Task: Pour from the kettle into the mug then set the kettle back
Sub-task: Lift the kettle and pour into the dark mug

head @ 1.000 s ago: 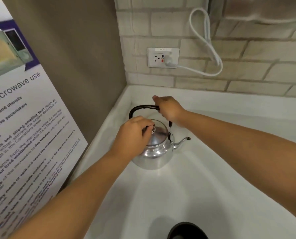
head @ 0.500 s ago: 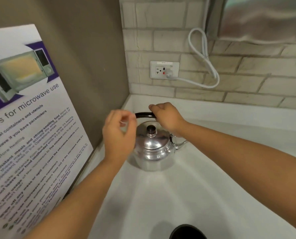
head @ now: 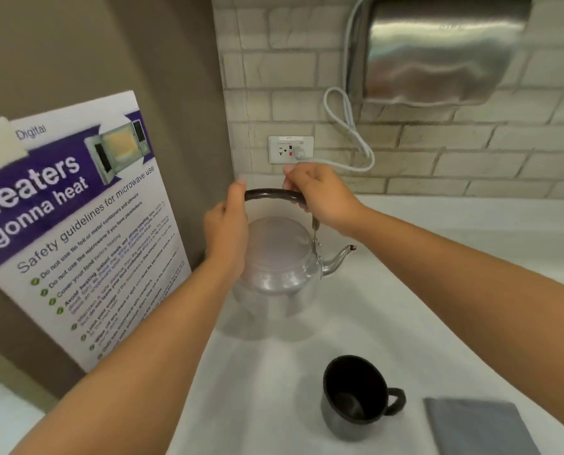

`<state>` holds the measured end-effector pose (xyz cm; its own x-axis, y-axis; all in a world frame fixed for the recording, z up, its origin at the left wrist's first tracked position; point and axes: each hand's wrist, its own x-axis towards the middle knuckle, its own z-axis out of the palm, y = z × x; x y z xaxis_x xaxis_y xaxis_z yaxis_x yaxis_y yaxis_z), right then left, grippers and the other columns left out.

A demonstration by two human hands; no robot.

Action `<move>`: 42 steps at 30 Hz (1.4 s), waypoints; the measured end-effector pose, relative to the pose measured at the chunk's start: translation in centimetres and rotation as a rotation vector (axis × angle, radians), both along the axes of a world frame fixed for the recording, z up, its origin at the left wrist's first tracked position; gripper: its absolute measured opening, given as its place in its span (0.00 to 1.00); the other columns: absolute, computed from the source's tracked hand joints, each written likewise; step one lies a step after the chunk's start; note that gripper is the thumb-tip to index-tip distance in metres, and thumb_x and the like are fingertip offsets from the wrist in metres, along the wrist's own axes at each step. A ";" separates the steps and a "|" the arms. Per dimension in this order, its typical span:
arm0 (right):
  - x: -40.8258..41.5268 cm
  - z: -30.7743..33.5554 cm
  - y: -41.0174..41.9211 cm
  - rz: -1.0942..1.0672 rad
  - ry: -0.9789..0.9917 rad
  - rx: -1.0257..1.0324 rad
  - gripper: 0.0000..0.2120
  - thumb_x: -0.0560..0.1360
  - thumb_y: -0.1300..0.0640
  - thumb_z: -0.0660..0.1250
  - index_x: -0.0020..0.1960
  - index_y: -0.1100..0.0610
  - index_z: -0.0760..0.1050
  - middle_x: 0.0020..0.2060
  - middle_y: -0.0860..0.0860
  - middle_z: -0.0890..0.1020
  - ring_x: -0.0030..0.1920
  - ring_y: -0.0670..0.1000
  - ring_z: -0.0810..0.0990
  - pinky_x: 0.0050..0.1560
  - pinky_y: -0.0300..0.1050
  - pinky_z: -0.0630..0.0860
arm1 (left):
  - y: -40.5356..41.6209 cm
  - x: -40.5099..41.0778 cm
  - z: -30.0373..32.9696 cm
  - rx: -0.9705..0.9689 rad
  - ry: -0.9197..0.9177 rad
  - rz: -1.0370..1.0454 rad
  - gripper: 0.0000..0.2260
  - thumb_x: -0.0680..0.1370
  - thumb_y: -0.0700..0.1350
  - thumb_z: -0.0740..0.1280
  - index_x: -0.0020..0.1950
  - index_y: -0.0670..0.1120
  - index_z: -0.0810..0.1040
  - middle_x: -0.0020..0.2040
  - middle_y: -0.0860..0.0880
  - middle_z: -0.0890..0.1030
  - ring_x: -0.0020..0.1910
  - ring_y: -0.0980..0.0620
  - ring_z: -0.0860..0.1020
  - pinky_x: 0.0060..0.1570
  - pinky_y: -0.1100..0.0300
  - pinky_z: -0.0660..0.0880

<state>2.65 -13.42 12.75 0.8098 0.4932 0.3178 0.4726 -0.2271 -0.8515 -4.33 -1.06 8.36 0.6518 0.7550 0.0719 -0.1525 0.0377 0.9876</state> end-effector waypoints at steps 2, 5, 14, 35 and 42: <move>-1.7 -0.4 -2.3 -0.029 0.001 0.043 0.16 0.80 0.50 0.57 0.40 0.55 0.77 0.33 0.48 0.78 0.35 0.44 0.75 0.42 0.39 0.71 | -0.1 -1.4 -0.4 -0.018 0.010 -0.023 0.20 0.72 0.58 0.66 0.28 0.50 0.62 0.21 0.56 0.62 0.19 0.57 0.61 0.18 0.69 0.60; -4.4 -2.8 -6.7 -0.183 -0.027 0.098 0.15 0.79 0.49 0.59 0.44 0.59 0.78 0.38 0.48 0.80 0.41 0.48 0.77 0.47 0.43 0.73 | -0.3 -3.5 -0.9 -0.017 0.013 -0.036 0.19 0.71 0.56 0.66 0.28 0.50 0.61 0.21 0.56 0.61 0.18 0.56 0.60 0.18 0.70 0.59; -13.6 -16.2 -15.1 -0.431 0.321 0.024 0.17 0.78 0.49 0.60 0.37 0.59 0.76 0.34 0.50 0.80 0.37 0.49 0.77 0.43 0.43 0.72 | -0.8 -9.1 -1.4 0.036 -0.008 -0.051 0.24 0.72 0.53 0.66 0.20 0.50 0.61 0.18 0.57 0.60 0.16 0.58 0.58 0.17 0.71 0.56; -14.3 -19.8 -15.4 -0.441 0.219 0.021 0.20 0.81 0.53 0.53 0.31 0.56 0.60 0.25 0.49 0.65 0.27 0.47 0.63 0.28 0.36 0.62 | -4.6 -13.0 -0.5 0.377 0.164 0.010 0.23 0.66 0.58 0.67 0.21 0.49 0.58 0.21 0.53 0.58 0.26 0.49 0.62 0.27 0.56 0.59; -14.3 -19.9 -15.5 -0.438 0.204 0.044 0.21 0.81 0.54 0.54 0.29 0.55 0.59 0.24 0.47 0.64 0.25 0.45 0.63 0.26 0.33 0.63 | -5.8 -12.6 0.5 0.516 0.175 -0.028 0.22 0.66 0.56 0.66 0.22 0.49 0.58 0.19 0.56 0.57 0.22 0.52 0.58 0.26 0.57 0.58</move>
<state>-11.63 -28.94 -7.13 0.9862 0.0816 0.1442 0.1632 -0.3293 -0.9300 -16.92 -6.84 8.83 0.7068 0.6325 0.3167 0.0101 -0.4567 0.8896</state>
